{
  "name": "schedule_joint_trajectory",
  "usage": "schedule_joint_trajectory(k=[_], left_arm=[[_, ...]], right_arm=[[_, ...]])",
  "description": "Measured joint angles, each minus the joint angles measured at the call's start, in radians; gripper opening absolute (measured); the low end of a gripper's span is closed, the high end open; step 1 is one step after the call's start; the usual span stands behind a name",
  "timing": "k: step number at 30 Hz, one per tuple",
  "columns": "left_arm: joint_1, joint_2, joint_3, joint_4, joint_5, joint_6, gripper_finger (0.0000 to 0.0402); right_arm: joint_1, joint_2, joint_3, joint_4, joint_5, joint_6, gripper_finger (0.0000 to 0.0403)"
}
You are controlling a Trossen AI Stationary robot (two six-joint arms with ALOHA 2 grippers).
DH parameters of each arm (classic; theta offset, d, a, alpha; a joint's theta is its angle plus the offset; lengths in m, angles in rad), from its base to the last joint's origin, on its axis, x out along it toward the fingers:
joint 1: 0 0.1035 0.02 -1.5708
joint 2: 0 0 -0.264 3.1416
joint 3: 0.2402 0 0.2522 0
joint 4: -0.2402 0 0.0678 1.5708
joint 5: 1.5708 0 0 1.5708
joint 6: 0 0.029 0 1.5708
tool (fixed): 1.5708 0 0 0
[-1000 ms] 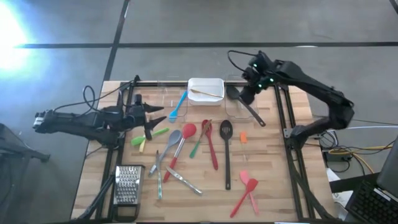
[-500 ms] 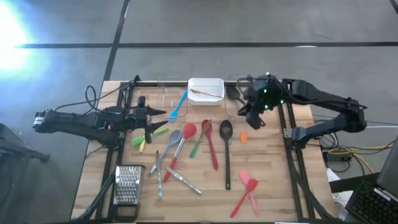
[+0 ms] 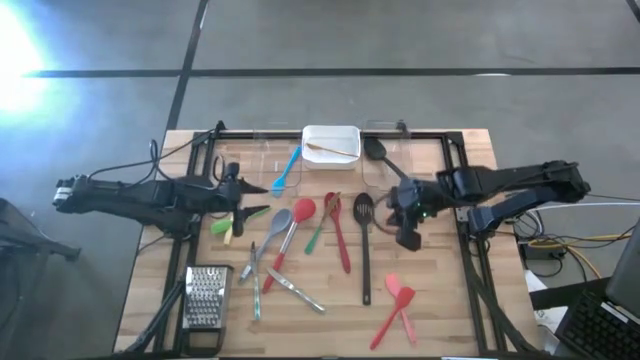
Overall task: Pick & Place Kitchen Items
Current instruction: Put the silver knife into the white bin
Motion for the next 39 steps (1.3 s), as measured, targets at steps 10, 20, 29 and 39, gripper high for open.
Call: schedule_joint_trajectory(k=[10,20,29,39], left_arm=[[0.000,0.006,0.017,-0.080,-0.001,-0.081,0.0193],[0.000,0.094,0.079,-0.240,-0.035,-0.112,0.0193],[-0.001,0.214,0.134,-0.340,-0.007,-0.147,0.0193],[-0.071,0.331,0.142,-0.438,0.059,-0.088,0.0193]], right_arm=[[0.128,-0.002,-0.072,0.019,0.134,0.157,0.0031],[0.194,-0.012,-0.111,0.048,0.204,0.225,0.0031],[0.194,-0.012,-0.126,0.056,0.225,0.226,0.0031],[0.194,-0.012,-0.122,0.060,0.250,0.221,0.0031]])
